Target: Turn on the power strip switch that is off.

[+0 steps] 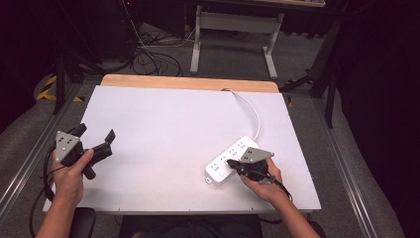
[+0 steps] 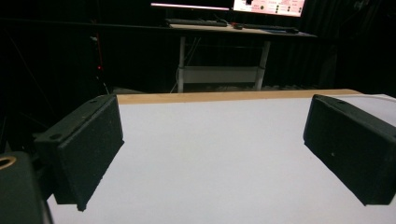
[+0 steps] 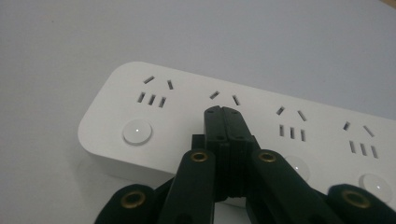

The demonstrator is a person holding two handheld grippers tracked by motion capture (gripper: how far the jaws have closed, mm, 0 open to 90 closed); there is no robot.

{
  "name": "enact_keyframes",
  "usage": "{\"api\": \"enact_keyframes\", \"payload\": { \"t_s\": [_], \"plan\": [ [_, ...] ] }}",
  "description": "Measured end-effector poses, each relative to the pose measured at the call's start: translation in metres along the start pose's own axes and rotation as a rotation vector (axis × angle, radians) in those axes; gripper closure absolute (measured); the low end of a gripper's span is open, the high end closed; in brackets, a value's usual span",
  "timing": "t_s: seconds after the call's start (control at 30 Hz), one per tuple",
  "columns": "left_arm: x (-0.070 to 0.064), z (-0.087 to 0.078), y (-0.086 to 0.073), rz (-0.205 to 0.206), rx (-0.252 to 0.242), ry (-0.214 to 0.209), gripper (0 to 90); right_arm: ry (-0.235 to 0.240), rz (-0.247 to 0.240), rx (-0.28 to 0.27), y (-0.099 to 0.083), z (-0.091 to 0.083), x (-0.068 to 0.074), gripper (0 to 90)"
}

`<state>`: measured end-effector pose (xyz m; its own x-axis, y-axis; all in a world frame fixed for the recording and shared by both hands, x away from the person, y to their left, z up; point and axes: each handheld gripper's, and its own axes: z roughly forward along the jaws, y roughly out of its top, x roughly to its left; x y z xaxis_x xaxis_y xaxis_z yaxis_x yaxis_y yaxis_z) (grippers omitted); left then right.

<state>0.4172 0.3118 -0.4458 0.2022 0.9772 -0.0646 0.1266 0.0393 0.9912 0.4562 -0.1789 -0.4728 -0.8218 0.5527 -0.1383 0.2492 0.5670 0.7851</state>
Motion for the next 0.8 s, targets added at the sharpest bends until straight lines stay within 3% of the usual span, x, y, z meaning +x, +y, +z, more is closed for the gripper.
{"api": "enact_keyframes", "payload": {
  "t_s": [0.8],
  "plan": [
    [0.0006,-0.0012,0.0001,-0.003,-0.005,0.003,5.5,-0.011,0.013,0.008,-0.0002,-0.0026,0.0003,90.0]
  ]
}}
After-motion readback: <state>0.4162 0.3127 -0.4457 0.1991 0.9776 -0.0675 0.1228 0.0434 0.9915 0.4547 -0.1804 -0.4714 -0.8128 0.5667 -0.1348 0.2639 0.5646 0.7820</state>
